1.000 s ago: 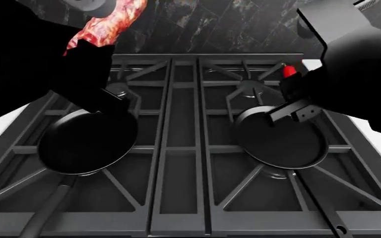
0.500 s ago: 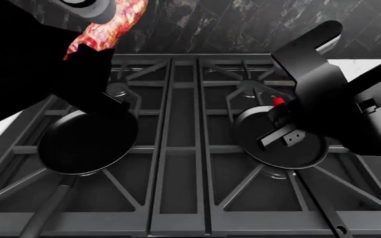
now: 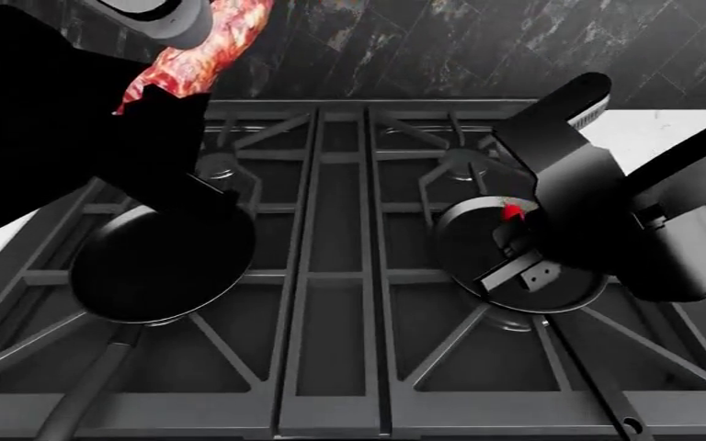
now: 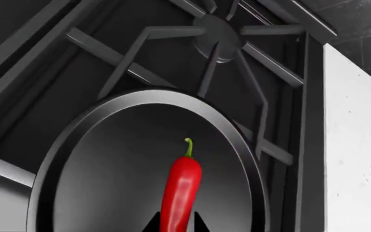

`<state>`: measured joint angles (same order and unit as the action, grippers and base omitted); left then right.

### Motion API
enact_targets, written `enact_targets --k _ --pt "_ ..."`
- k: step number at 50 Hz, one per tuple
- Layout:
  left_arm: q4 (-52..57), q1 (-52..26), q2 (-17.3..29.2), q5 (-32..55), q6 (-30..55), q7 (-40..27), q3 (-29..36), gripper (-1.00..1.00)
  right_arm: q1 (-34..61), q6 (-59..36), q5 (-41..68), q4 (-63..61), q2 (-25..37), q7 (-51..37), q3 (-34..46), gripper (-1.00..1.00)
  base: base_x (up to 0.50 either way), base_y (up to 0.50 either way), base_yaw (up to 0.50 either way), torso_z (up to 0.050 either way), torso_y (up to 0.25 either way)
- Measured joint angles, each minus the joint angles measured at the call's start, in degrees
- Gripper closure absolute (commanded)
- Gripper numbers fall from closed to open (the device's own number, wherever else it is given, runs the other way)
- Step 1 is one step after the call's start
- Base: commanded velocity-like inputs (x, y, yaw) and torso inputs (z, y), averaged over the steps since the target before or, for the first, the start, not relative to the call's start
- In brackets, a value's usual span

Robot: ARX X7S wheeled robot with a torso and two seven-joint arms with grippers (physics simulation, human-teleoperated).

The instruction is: Place both pans onto different burners. Then place the chili pepper and the sausage on different pans.

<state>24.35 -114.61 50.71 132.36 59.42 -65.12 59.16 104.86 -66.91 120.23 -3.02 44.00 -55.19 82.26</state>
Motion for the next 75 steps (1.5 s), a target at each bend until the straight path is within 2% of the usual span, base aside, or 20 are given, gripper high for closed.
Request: enact_targets --k 56,57,75 --pt "0.3 0.8 -0.1 -0.6 -0.3 0.4 0.1 1.0 -4.8 1.8 -4.9 0.6 0.1 3.9 1.2 1.0 0.0 0.0 0.0 0.0 0.0" --pt "0.3 0.8 0.0 -0.6 -0.4 0.4 0.1 1.0 -4.8 1.7 -5.0 0.6 0.1 4.0 1.2 -1.0 0.0 0.0 0.0 0.0 0.0" --pt "0.3 1.0 0.0 -0.8 -0.4 0.6 0.1 1.0 -3.4 0.8 -6.1 0.2 0.9 3.9 1.0 -1.0 0.0 0.0 0.0 0.0 0.0"
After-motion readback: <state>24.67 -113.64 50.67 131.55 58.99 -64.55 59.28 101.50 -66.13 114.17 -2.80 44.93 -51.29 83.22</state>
